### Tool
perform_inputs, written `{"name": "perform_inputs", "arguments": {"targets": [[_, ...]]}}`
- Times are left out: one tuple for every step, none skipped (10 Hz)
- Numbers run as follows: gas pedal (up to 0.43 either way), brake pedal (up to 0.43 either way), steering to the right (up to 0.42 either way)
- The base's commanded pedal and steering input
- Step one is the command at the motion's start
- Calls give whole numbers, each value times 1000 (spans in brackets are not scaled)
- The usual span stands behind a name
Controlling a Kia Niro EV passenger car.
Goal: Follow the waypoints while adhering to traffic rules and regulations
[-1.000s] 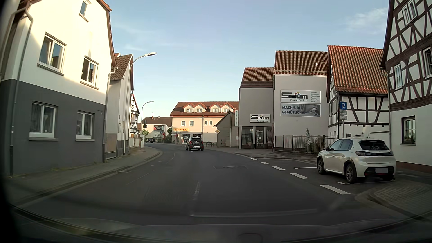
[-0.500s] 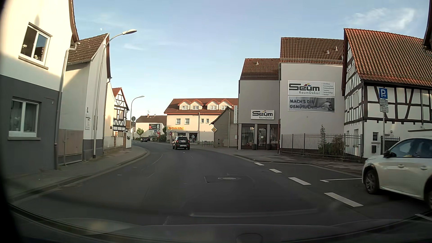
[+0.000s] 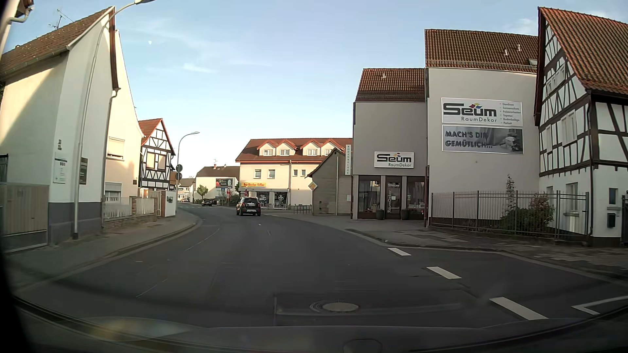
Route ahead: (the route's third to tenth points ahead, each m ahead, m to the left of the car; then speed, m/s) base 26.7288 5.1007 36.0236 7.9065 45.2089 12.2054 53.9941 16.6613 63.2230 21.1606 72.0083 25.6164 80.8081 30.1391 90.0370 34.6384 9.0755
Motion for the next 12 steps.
{"name": "perform_inputs", "arguments": {"targets": [[39, 30, -27], [39, 30, -28], [28, 30, -29], [28, 30, -29], [28, 37, -31], [28, 30, -33], [28, 30, -36], [28, 30, -40], [28, 30, -44], [28, 30, -49], [28, 30, -53], [28, 30, -56]]}}
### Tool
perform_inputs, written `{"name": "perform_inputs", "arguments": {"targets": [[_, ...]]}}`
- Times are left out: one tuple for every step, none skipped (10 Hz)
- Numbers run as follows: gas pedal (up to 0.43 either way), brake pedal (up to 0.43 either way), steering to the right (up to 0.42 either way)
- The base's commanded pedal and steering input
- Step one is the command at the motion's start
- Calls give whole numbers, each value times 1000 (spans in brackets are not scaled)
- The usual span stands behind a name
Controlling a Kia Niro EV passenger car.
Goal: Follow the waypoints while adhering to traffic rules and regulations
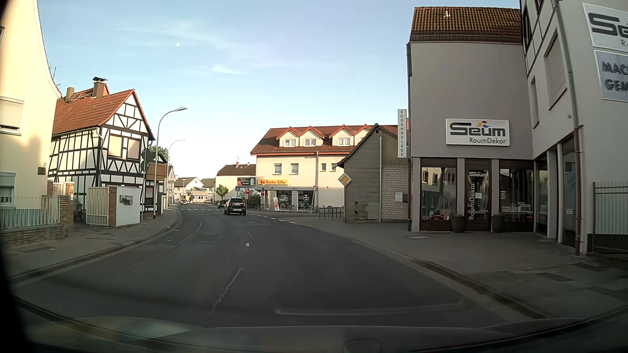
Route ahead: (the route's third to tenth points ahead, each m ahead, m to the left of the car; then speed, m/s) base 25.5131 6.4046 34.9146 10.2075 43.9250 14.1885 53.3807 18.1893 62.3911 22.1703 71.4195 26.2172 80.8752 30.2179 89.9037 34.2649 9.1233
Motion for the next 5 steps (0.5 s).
{"name": "perform_inputs", "arguments": {"targets": [[28, 30, -58], [28, 30, -59], [28, 30, -60], [28, 30, -60], [28, 30, -61]]}}
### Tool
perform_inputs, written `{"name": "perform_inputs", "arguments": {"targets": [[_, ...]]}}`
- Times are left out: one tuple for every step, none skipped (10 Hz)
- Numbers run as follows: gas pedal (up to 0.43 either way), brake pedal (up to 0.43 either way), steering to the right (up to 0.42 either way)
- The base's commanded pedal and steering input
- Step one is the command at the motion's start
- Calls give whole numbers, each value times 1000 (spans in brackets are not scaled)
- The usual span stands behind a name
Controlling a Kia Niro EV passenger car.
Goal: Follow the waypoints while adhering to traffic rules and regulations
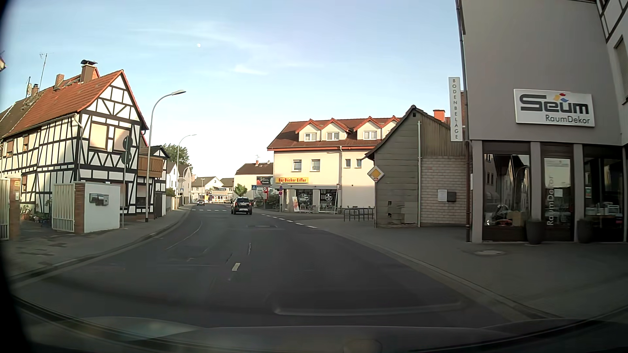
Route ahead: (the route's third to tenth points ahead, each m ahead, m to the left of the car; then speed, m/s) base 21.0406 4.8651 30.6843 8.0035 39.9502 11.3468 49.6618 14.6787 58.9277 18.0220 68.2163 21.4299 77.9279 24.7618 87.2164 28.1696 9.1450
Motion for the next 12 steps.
{"name": "perform_inputs", "arguments": {"targets": [[28, 30, -61], [28, 30, -61], [39, 30, -61], [39, 30, -61], [39, 30, -61], [39, 30, -61], [39, 30, -61], [39, 30, -61], [47, 30, -61], [47, 30, -61], [59, 30, -61], [59, 30, -61]]}}
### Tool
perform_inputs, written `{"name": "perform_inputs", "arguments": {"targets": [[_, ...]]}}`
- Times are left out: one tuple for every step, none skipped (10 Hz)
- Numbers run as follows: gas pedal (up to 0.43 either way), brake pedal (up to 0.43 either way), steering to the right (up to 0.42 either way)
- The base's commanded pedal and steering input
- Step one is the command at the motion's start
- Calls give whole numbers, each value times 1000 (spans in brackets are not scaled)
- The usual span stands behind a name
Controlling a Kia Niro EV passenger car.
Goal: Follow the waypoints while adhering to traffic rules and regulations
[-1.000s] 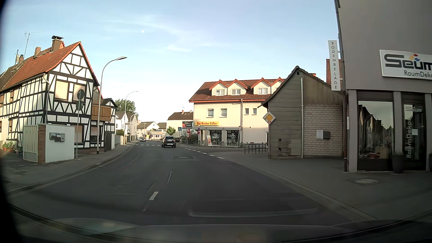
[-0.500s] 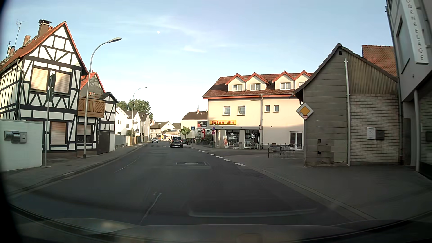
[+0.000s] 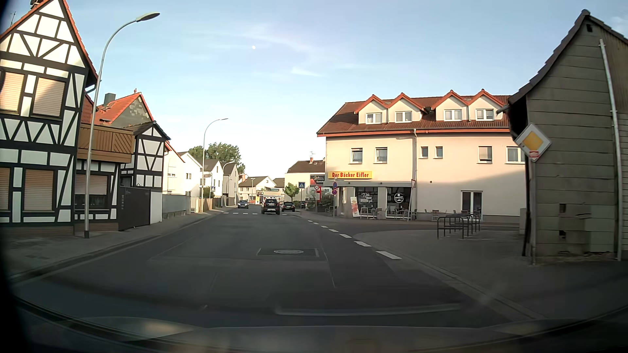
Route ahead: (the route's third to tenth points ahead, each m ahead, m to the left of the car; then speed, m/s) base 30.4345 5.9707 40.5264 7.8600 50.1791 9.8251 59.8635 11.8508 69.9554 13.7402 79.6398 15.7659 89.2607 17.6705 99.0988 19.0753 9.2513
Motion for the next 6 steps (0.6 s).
{"name": "perform_inputs", "arguments": {"targets": [[67, 30, -61], [67, 30, -61], [67, 30, -61], [67, 30, -60], [67, 30, -59], [67, 30, -59]]}}
